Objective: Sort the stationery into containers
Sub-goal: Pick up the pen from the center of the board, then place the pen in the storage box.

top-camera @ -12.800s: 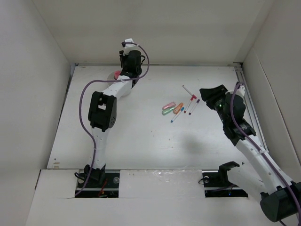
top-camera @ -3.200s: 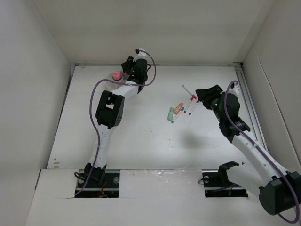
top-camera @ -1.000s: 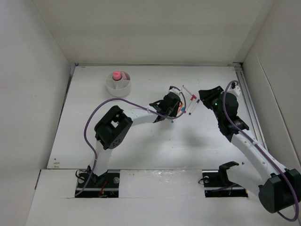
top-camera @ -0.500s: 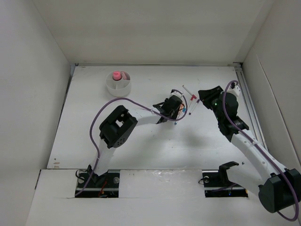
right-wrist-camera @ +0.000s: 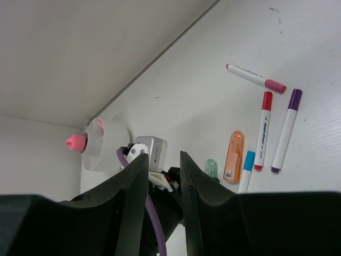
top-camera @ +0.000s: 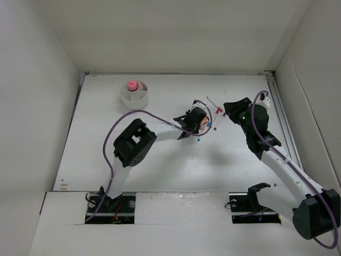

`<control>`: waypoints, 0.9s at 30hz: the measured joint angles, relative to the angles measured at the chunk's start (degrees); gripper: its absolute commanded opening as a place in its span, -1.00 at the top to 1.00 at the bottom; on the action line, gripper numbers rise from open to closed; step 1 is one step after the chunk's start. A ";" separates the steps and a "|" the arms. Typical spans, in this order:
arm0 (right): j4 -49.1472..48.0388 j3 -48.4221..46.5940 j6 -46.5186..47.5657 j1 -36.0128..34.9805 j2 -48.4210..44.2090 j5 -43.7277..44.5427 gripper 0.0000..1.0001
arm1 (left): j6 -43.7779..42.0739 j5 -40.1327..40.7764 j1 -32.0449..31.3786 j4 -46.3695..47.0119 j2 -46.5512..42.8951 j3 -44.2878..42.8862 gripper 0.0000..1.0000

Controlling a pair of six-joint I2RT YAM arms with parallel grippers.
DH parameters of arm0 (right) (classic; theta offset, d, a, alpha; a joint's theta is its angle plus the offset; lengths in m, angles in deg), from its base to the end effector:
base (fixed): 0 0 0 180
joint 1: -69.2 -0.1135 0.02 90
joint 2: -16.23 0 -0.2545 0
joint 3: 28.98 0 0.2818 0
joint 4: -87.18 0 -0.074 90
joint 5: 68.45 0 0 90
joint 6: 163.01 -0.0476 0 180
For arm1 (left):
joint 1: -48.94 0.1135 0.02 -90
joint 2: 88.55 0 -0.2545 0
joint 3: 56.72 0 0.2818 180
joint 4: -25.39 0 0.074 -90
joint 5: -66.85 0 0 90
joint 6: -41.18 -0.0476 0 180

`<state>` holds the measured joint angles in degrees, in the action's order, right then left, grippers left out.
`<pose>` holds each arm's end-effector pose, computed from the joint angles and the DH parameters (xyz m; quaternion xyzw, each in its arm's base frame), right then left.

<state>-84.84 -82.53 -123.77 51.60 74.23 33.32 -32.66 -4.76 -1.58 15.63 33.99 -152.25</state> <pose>0.2735 0.0766 0.2815 0.2828 0.7248 0.2839 0.5604 0.3317 -0.3790 0.1287 0.1923 0.8643 -0.1237 0.4480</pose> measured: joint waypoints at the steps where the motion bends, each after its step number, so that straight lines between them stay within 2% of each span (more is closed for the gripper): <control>1: 0.00 0.00 0.00 0.00 0.00 -0.02 0.27 | 0.07 0.02 0.13 0.42 -0.72 1.05 1.00; 6: 0.00 0.00 0.00 0.00 0.00 -0.26 0.25 | 2.40 -0.22 3.96 1.68 -9.53 8.59 1.00; 12: 0.00 0.00 0.00 0.00 0.00 -0.68 0.25 | 7.85 0.13 14.40 8.61 -24.92 13.66 0.97; 15: 0.00 0.00 0.00 0.00 0.00 -0.79 0.25 | 10.58 0.94 19.15 11.80 -29.70 13.99 0.95; 19: 0.00 0.00 0.00 -0.11 0.00 -1.11 0.25 | 13.07 4.04 23.52 14.29 -33.05 15.15 0.91; 27: 0.00 -0.02 0.00 -0.11 0.00 -1.38 0.25 | 15.93 6.54 34.07 13.97 -32.48 15.39 0.88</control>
<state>-84.84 -82.55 -123.77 51.49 74.23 31.94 -16.73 1.78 32.49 29.59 1.51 -136.86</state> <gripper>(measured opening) 0.373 0.247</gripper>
